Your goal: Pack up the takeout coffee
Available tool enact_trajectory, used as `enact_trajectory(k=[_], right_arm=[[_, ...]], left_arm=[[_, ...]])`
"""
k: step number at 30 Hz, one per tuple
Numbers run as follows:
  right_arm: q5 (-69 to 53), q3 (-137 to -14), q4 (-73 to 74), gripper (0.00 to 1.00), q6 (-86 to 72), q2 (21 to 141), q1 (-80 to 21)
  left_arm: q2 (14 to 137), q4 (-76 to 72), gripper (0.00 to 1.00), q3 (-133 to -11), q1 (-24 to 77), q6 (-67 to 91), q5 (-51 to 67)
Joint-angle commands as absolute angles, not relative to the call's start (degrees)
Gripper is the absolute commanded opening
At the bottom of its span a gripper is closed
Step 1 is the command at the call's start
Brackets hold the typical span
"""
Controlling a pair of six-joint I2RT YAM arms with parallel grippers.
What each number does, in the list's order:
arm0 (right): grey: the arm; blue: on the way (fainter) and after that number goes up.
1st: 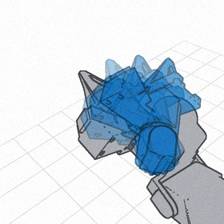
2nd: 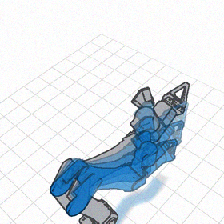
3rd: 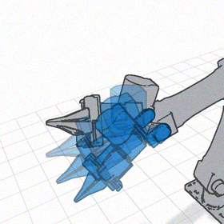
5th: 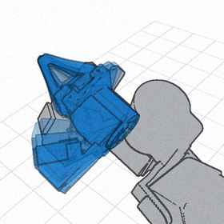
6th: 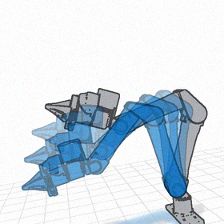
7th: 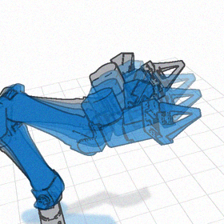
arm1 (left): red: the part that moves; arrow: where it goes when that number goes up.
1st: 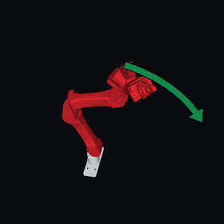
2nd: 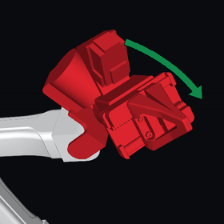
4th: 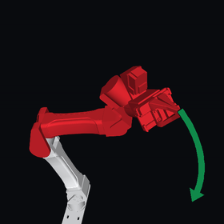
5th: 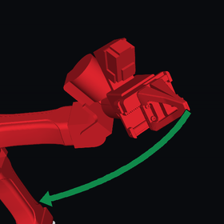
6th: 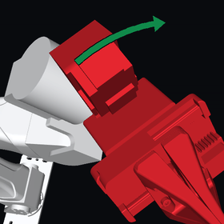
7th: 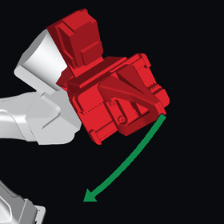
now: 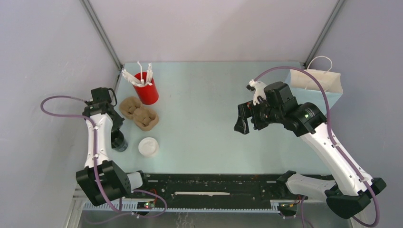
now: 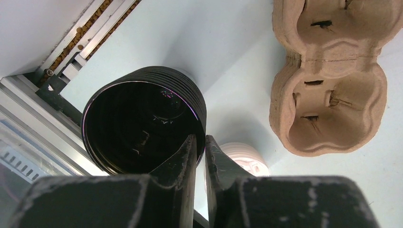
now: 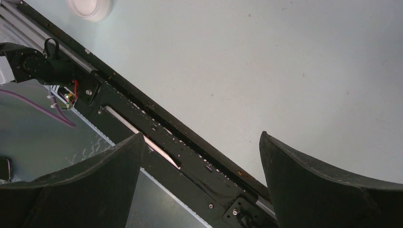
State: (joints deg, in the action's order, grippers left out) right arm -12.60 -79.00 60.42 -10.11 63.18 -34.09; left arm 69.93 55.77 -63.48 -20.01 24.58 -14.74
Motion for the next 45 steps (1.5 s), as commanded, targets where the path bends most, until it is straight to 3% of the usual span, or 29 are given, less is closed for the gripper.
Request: enact_trajectory(k=[1, 7, 14, 40, 45], right_arm=[[-13.10, -79.15, 58.49, 1.00, -9.49, 63.28, -33.83], [-12.94, -79.09, 58.54, 1.00, -9.48, 63.27, -33.83], [-13.18, -79.17, 58.36, 1.00, -9.49, 63.50, -33.84], [-13.62, -79.01, 57.86, 1.00, -9.49, 64.18, -34.19], [-13.80, -79.10, 57.83, 1.00, -9.49, 64.31, -34.23]], left_arm=[[69.56, 55.01, 0.16, -63.56, -20.55, 22.77, -15.82], [70.21, 55.58, 0.08, -64.78, -20.52, 22.34, -16.69], [70.13, 56.63, 0.07, -65.54, -20.46, 22.17, -18.03], [71.09, 60.85, 0.11, -71.62, -17.76, 21.26, -21.95], [70.71, 62.16, 0.06, -73.44, -16.75, 22.18, -24.24]])
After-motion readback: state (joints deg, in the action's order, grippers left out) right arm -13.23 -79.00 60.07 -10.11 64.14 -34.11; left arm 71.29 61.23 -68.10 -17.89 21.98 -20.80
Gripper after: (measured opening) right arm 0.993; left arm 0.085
